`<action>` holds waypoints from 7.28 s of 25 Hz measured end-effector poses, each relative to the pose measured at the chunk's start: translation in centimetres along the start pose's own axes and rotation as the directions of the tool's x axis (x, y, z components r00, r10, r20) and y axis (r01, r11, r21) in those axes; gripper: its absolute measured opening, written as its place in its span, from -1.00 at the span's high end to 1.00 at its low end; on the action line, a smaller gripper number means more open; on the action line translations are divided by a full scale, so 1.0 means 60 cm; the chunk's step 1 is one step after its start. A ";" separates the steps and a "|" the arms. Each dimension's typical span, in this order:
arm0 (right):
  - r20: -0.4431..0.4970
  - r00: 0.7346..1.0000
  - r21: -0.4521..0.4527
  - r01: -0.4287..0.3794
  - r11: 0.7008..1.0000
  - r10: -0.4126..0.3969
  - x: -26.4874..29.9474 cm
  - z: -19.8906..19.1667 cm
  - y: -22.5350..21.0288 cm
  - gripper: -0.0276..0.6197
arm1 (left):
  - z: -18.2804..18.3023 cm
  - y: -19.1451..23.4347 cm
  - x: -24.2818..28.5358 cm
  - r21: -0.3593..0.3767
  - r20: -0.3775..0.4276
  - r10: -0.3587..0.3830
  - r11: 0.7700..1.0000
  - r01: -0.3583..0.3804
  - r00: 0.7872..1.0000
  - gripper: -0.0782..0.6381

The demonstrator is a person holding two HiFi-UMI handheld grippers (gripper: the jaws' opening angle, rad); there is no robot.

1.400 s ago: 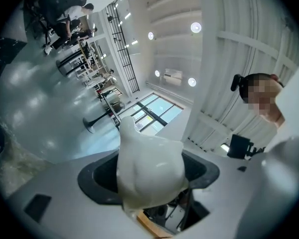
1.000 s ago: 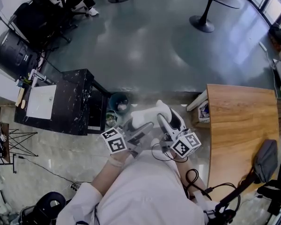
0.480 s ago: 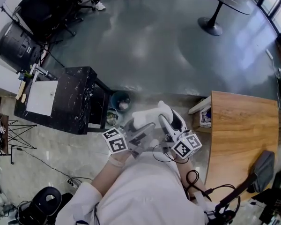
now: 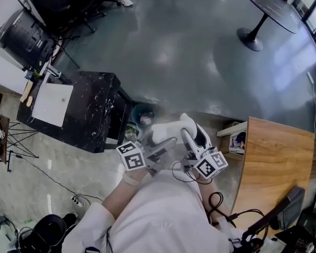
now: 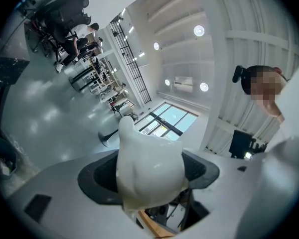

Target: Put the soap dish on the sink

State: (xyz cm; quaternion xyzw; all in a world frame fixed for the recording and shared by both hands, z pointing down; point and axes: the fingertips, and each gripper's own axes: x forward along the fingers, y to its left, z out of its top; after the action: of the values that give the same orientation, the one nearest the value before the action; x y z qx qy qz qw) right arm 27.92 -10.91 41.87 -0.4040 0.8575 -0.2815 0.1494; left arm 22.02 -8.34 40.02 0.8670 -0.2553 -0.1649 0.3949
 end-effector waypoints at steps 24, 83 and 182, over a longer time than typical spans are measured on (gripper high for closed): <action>-0.485 0.774 0.120 -0.402 0.908 0.407 0.556 -0.375 0.254 0.08 | 0.300 0.370 -0.472 -0.229 0.498 0.430 0.903 -0.364 0.753 -0.20; -0.716 0.624 -0.226 -0.632 0.741 0.314 0.650 -0.724 0.436 0.18 | 0.006 0.357 -0.896 -0.643 0.647 0.692 0.721 -0.257 0.321 -0.17; 0.310 0.918 0.102 0.227 0.968 -0.248 -0.063 0.150 -0.143 0.64 | -0.007 -0.016 0.215 -0.550 -0.020 -0.444 0.753 0.361 0.896 0.76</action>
State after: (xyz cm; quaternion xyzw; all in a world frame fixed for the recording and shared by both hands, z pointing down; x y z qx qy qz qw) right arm 39.86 -15.65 40.01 -0.5404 0.7569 -0.2556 0.2640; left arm 33.00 -14.95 38.44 0.7670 0.0241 -0.2449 0.5926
